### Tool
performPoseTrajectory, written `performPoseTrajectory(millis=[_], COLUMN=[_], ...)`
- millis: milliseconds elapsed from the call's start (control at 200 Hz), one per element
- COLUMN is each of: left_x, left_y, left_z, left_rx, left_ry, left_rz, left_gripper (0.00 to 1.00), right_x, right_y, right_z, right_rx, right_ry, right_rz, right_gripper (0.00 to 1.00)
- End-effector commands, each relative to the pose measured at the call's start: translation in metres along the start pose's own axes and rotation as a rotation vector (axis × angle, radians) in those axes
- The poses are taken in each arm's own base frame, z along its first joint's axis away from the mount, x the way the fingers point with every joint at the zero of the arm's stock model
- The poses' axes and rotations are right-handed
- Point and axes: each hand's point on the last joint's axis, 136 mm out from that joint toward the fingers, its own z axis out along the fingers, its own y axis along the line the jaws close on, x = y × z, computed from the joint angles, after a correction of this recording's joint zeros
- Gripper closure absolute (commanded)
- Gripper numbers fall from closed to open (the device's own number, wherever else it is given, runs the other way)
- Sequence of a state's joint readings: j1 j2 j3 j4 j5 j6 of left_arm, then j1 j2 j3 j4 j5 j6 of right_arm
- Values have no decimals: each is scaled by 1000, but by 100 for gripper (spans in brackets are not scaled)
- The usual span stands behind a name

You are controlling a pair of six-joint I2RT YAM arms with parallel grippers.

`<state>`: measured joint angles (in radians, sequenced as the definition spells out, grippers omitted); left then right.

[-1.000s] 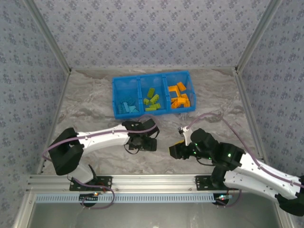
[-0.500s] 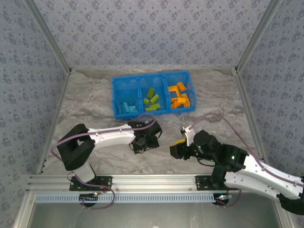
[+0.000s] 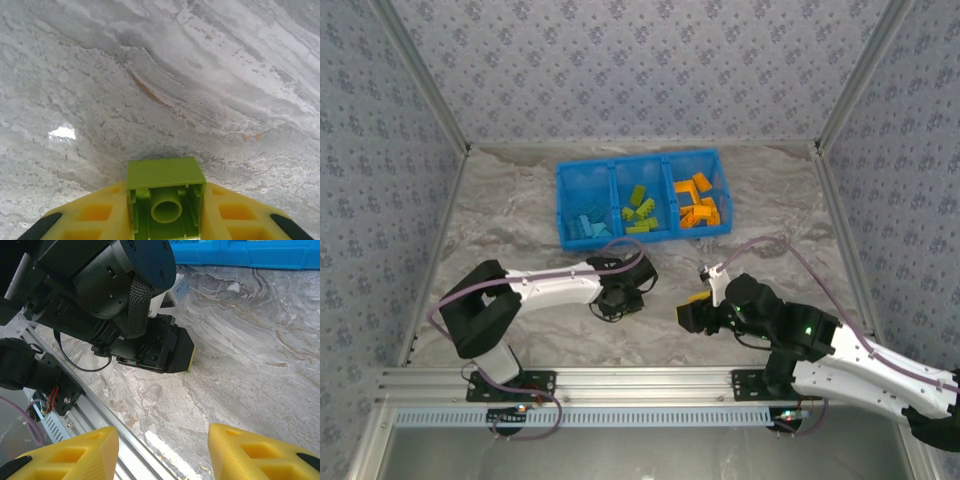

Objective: Sort the legos into containers by color

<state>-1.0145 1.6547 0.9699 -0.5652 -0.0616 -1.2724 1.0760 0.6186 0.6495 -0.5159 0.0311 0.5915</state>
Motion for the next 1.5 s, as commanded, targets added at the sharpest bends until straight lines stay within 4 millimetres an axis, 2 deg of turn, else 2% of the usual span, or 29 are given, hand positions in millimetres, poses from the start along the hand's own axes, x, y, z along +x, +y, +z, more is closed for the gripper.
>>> performPoseTrajectory(millis=[0,75,170,290,385,555,650,794,894,959,974,1009,1114,1199,1274,1494], left_x=[-12,-19,-34,-60,-83,-128,-152,-186,-203,-208,-213,-217,-224,-222,-221,-228], left_y=[-3,-5,-16,-47,-69,-96,-110,-130,-134,-132,-135,-134,-134,-143,-147,-141], left_z=[-14,-27,-55,-98,-126,-150,-156,-140,-117,-96,-98,-88,-61,-43,-33,-5], left_rx=[7,11,17,65,87,131,158,174,134,98,104,92,91,130,131,95], left_ry=[-58,-100,-173,-280,-351,-397,-420,-383,-351,-319,-328,-319,-271,-204,-177,-141], left_rz=[18,44,110,213,267,277,286,294,294,291,287,280,259,256,257,237], left_gripper=[77,78,80,83,85,85,86,86,86,87,87,87,87,87,87,86], right_x=[-9,-13,-23,-42,-58,-88,-101,-110,-113,-114,-114,-115,-116,-114,-113,-113], right_y=[1,1,0,-5,-14,-28,-34,-45,-54,-57,-57,-57,-56,-58,-58,-56], right_z=[-4,-5,-7,-9,-9,-11,-15,-17,-18,-18,-18,-18,-19,-17,-15,-14], right_rx=[9,11,30,77,138,189,191,205,237,251,253,254,249,253,250,235], right_ry=[-35,-46,-72,-122,-140,-192,-233,-263,-270,-263,-266,-264,-273,-266,-267,-272], right_rz=[2,1,5,17,36,83,117,163,199,209,211,214,213,214,226,246], right_gripper=[46,46,42,28,21,18,18,18,18,18,18,18,18,18,18,18])
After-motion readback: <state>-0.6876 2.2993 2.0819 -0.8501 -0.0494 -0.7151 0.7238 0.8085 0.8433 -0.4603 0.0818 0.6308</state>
